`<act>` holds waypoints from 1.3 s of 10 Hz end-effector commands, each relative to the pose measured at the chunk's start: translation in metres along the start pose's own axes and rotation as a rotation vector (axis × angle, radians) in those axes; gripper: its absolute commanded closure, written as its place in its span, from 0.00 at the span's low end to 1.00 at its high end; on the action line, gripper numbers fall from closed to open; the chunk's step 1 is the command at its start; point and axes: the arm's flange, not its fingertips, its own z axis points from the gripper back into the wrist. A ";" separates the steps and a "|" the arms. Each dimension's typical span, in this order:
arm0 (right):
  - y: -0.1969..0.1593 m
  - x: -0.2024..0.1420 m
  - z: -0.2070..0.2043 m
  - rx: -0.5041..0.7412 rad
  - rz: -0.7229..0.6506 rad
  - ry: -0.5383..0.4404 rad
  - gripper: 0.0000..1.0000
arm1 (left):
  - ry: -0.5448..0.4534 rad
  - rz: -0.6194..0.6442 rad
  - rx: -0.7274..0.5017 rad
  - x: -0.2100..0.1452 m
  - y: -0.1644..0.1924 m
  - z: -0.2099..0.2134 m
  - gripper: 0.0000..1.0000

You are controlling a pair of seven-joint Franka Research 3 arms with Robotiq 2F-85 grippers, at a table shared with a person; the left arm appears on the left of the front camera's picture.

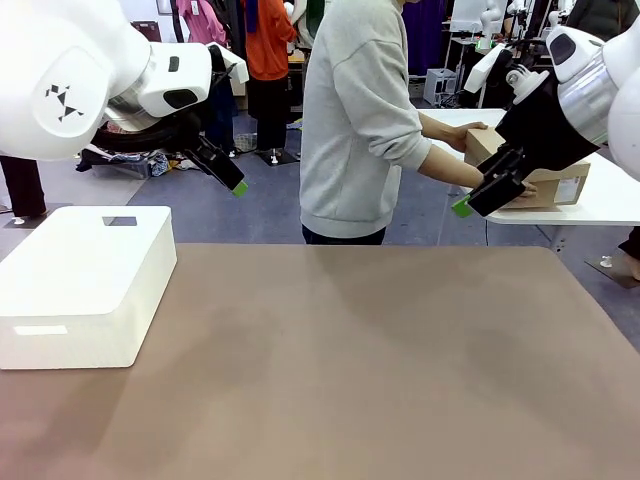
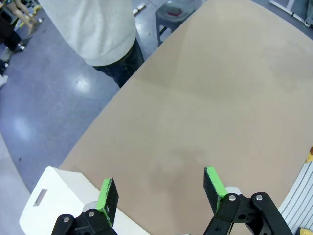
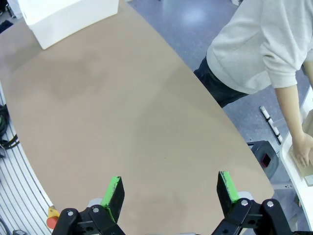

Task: Pack the shoes into the box.
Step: Press down on the lid of the Shoes Box.

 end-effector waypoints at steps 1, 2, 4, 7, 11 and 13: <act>0.002 0.001 -0.001 -0.012 -0.014 0.006 0.00 | 0.002 -0.002 0.000 -0.001 0.000 -0.001 0.08; 0.002 0.001 -0.001 -0.012 -0.014 0.006 0.00 | 0.002 -0.002 0.000 -0.001 0.000 -0.001 0.08; 0.002 0.001 -0.001 -0.012 -0.014 0.006 0.00 | 0.002 -0.002 0.000 -0.001 0.000 -0.001 0.08; 0.002 0.001 -0.001 -0.012 -0.014 0.006 0.00 | 0.002 -0.002 0.000 -0.001 0.000 -0.001 0.08; 0.002 0.001 -0.001 -0.012 -0.014 0.006 0.00 | 0.002 -0.002 0.000 -0.001 0.000 -0.001 0.08; 0.002 0.001 -0.001 -0.012 -0.014 0.006 0.00 | 0.002 -0.002 0.000 -0.001 0.000 -0.001 0.08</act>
